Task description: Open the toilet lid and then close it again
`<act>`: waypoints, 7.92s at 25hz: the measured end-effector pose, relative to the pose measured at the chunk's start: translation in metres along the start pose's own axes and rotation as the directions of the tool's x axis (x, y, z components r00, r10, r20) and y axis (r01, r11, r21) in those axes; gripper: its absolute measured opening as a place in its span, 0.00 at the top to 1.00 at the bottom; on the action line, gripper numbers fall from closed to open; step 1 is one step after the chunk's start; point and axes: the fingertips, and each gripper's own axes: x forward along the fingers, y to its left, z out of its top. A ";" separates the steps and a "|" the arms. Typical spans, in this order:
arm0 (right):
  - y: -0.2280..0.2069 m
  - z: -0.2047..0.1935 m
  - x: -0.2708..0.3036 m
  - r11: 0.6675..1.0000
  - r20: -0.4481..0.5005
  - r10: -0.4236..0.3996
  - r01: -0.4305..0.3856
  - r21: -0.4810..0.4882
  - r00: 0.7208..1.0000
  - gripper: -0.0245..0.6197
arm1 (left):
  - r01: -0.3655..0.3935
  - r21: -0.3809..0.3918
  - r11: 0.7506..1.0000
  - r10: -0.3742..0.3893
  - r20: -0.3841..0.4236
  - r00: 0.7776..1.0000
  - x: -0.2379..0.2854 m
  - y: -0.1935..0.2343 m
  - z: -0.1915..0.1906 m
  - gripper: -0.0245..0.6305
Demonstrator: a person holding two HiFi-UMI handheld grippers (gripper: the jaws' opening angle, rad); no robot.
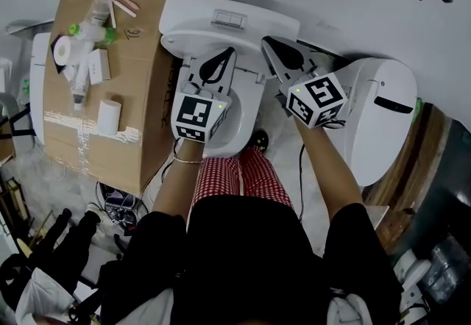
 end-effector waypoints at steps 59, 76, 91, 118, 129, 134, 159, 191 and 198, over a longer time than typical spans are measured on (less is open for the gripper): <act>0.059 -0.025 -0.014 0.993 -0.057 0.109 -0.111 -0.035 0.992 0.93 | -0.048 -0.028 0.998 0.050 0.049 0.998 -0.054 -0.019 -0.020 0.96; 0.095 -0.047 -0.033 0.982 -0.063 0.186 -0.187 -0.013 0.981 0.93 | -0.136 -0.095 0.986 0.142 0.059 0.988 -0.088 -0.034 -0.040 0.96; 0.129 -0.061 -0.049 0.995 -0.005 0.085 -0.084 0.044 0.996 0.93 | -0.014 -0.086 0.996 0.015 0.016 1.000 -0.116 -0.046 -0.058 0.96; 0.153 -0.083 -0.063 0.996 0.006 -0.084 0.084 0.038 0.996 0.93 | 0.066 -0.073 0.995 -0.064 0.031 0.997 -0.156 -0.040 -0.079 0.96; 0.160 -0.092 -0.072 0.994 0.029 -0.092 0.090 0.065 0.995 0.93 | 0.043 -0.071 0.997 -0.042 0.026 0.999 -0.164 -0.043 -0.086 0.96; 0.163 -0.100 -0.081 0.994 0.027 -0.088 0.087 0.060 0.996 0.93 | 0.024 -0.073 0.997 -0.022 0.034 0.999 -0.169 -0.043 -0.091 0.96; 0.198 -0.143 -0.095 0.996 -0.005 -0.068 0.069 0.055 0.998 0.93 | 0.012 -0.044 0.999 -0.013 -0.007 1.000 -0.206 -0.062 -0.138 0.96; 0.226 -0.192 -0.102 0.995 -0.014 -0.067 0.068 0.078 0.998 0.93 | 0.018 -0.064 0.998 -0.021 -0.054 0.998 -0.233 -0.076 -0.190 0.96; 0.229 -0.199 -0.103 0.996 -0.009 -0.035 0.036 0.083 0.999 0.93 | -0.016 -0.112 0.994 0.011 -0.044 0.999 -0.234 -0.076 -0.199 0.96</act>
